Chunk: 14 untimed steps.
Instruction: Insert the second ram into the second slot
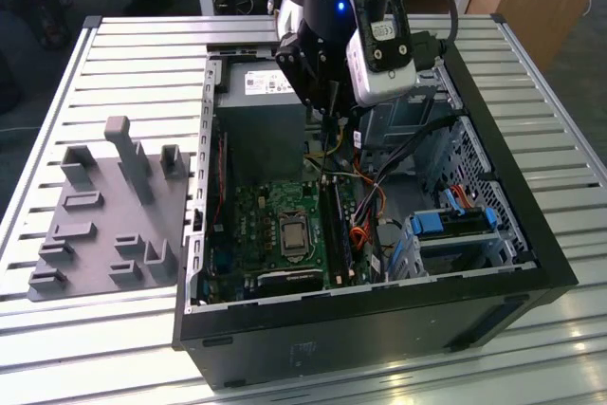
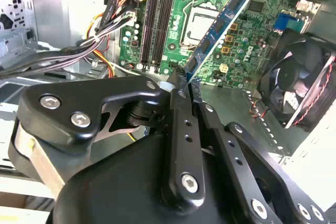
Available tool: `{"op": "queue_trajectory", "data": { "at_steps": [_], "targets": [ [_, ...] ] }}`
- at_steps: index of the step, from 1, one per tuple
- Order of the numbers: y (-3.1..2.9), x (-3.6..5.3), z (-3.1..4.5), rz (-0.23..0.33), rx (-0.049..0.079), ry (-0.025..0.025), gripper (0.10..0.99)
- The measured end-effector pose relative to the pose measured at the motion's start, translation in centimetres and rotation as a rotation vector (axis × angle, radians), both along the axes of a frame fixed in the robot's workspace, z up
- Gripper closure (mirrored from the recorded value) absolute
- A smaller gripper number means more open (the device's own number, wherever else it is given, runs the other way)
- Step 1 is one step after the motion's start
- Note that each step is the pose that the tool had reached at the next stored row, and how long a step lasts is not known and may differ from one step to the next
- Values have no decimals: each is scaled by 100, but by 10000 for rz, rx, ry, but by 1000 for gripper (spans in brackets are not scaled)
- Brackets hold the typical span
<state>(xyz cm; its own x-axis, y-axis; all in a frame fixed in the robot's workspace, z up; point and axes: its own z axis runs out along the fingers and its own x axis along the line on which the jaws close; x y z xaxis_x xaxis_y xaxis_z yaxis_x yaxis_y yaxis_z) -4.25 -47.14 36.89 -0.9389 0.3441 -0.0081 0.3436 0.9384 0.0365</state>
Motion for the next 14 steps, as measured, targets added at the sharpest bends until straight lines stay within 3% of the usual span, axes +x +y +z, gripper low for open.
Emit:
{"op": "queue_trajectory", "data": {
  "at_steps": [14],
  "targets": [
    [0, 1, 0, 2, 6, 1, 949]
  ]
}}
